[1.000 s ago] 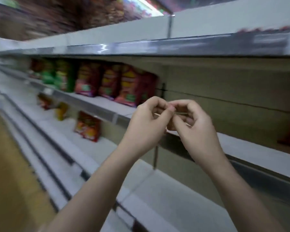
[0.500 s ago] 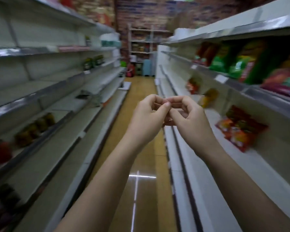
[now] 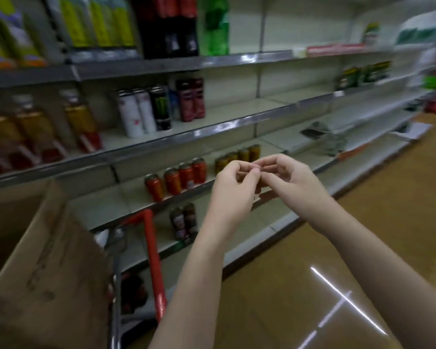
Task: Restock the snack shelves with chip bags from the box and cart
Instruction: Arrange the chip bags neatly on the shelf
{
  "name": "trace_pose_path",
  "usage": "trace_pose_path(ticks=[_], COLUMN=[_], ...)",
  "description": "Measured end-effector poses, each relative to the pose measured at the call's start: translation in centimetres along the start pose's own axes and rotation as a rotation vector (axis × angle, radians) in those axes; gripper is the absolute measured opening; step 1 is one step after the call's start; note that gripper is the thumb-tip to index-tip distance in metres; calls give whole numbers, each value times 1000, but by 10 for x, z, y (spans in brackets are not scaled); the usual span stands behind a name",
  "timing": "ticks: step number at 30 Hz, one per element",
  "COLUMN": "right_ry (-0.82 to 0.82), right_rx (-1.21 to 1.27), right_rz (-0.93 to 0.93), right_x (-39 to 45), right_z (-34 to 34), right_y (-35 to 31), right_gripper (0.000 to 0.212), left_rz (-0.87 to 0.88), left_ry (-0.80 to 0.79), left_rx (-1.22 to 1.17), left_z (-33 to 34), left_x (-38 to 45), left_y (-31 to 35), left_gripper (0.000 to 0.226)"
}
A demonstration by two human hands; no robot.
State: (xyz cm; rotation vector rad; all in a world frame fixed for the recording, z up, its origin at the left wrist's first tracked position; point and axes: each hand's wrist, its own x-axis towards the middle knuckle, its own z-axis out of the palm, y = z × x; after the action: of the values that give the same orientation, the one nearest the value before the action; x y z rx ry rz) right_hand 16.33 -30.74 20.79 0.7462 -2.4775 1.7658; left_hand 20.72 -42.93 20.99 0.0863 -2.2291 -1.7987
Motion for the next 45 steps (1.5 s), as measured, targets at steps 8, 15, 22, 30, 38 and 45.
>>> trace_pose_path(ticks=[8, 15, 22, 30, 38, 45], right_ry=[-490, -795, -995, -1171, -1353, -1614], right_rx=[53, 166, 198, 292, 408, -132], right_rz=[-48, -103, -199, -344, -525, -1007], right_x=[56, 93, 146, 180, 182, 156], right_z=[90, 161, 212, 259, 323, 420], right_y=[22, 21, -5, -47, -100, -123], right_gripper=[15, 16, 18, 20, 19, 49], left_rz=[-214, -211, -204, -983, -1049, -1159], left_ry=[407, 879, 1235, 1206, 1110, 1010], left_rx=[122, 286, 491, 772, 713, 680], left_z=[-67, -154, -210, -217, -177, -160], left_x=[-8, -20, -25, -48, -28, -12], left_y=[-51, -63, -31, -47, -63, -62], left_gripper=[14, 20, 11, 18, 39, 50])
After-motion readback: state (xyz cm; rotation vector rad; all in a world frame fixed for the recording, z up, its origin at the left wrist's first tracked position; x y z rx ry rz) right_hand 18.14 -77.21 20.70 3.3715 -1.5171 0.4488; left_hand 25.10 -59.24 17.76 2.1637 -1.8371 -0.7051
